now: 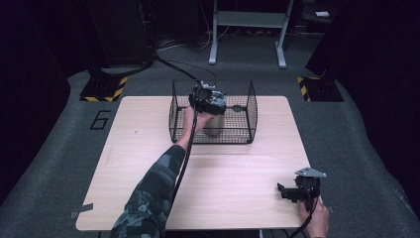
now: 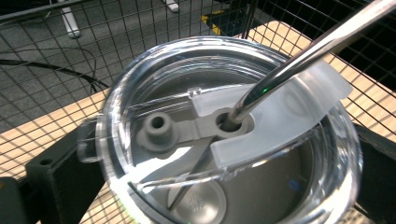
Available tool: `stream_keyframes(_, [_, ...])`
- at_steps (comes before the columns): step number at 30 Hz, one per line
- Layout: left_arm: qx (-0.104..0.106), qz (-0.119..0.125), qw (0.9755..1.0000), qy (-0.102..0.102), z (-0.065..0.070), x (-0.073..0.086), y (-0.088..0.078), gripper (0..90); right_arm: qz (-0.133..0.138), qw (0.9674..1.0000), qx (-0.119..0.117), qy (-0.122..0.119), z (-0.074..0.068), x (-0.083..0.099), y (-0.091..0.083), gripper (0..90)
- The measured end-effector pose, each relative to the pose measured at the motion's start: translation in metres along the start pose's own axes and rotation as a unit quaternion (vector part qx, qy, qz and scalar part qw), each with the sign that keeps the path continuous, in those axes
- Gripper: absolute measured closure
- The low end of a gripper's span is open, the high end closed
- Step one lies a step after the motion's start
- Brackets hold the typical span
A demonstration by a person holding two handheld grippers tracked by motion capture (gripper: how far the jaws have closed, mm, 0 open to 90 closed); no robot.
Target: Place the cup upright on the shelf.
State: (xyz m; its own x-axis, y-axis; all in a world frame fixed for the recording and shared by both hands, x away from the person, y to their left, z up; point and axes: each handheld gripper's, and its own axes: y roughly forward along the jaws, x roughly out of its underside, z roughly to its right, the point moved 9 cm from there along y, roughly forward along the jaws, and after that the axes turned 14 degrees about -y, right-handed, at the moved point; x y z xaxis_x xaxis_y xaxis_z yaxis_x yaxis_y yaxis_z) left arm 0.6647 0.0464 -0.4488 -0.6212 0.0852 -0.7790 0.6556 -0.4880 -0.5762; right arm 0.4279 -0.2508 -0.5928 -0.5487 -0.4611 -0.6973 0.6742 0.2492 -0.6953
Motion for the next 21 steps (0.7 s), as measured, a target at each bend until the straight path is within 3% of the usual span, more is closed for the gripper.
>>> stream_keyframes(1, [-0.002, -0.012, 0.9999, 0.011, 0.0, 0.001, -0.006, 0.0, 0.0, 1.0, 0.0, 0.0, 0.0, 0.0, 0.0, 0.0])
stream_keyframes(5, [-0.001, -0.016, 0.9998, 0.011, 0.0, 0.001, -0.015, 0.0, 0.0, 1.0, 0.0, 0.001, 0.0, 0.0, 0.0, 0.0])
stream_keyframes(6, [-0.001, -0.028, 0.9992, 0.027, -0.002, 0.001, -0.023, 0.0, 0.0, 1.0, 0.0, 0.0, 0.0, 0.0, 0.0, 0.0])
stream_keyframes(9, [0.003, -0.025, 0.9994, 0.025, -0.001, -0.001, -0.034, 0.0, 0.0, 1.0, 0.0, -0.001, 0.0, 0.0, 0.0, 0.0])
stream_keyframes(13, [0.007, -0.029, 0.9988, 0.039, -0.002, -0.002, -0.051, 0.0, 0.0, 1.0, 0.0, -0.001, 0.0, 0.0, 0.0, 0.0])
stream_keyframes(16, [0.022, -0.023, 0.9991, 0.029, -0.002, 0.0, -0.064, 0.0, 0.0, 1.0, 0.0, 0.0, 0.0, 0.0, 0.0, 0.0])
stream_keyframes(21, [0.032, -0.013, 0.9984, 0.045, -0.002, 0.004, -0.089, 0.0, 0.001, 1.0, 0.0, 0.0, 0.0, 0.0, 0.0, 0.0])
